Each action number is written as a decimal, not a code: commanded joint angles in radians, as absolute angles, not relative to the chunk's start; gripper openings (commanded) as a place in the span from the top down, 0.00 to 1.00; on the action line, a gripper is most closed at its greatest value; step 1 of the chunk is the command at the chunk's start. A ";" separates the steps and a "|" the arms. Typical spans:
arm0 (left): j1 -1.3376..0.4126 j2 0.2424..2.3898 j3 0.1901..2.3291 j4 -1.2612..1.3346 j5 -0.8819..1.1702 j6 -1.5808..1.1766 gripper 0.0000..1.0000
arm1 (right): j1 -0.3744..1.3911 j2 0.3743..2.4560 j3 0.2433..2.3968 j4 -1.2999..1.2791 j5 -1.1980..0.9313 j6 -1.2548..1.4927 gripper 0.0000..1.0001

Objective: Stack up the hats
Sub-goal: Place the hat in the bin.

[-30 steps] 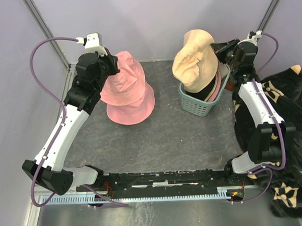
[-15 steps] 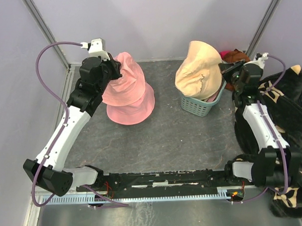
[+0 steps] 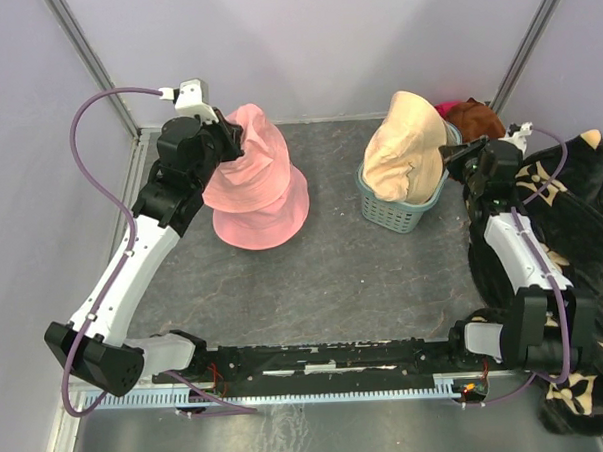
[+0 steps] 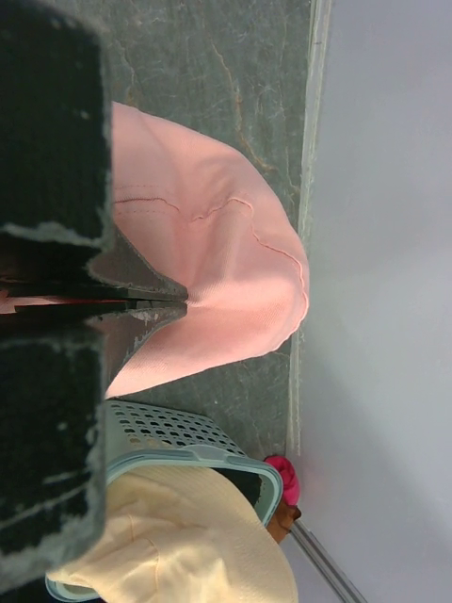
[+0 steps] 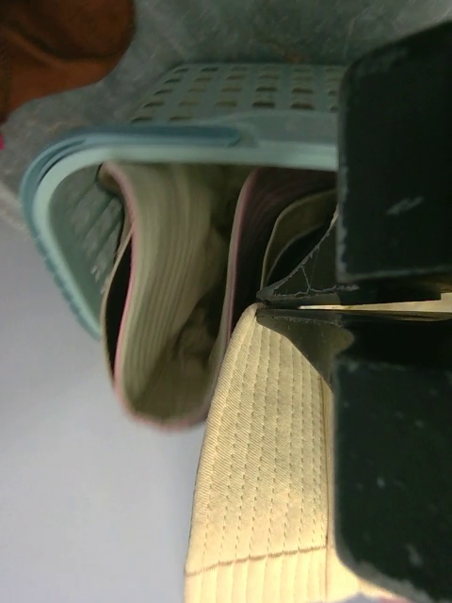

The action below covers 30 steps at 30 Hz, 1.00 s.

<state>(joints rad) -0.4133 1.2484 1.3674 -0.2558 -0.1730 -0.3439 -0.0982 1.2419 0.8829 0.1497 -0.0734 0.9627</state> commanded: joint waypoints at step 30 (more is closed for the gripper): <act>-0.405 1.190 1.308 -0.204 -0.136 -0.396 0.97 | -0.068 0.983 0.853 0.003 0.037 0.869 0.37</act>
<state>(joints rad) -0.4114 1.2263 1.3075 -0.2329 -0.1467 -0.3679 -0.0784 1.0424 0.8318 0.0170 0.0032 0.8898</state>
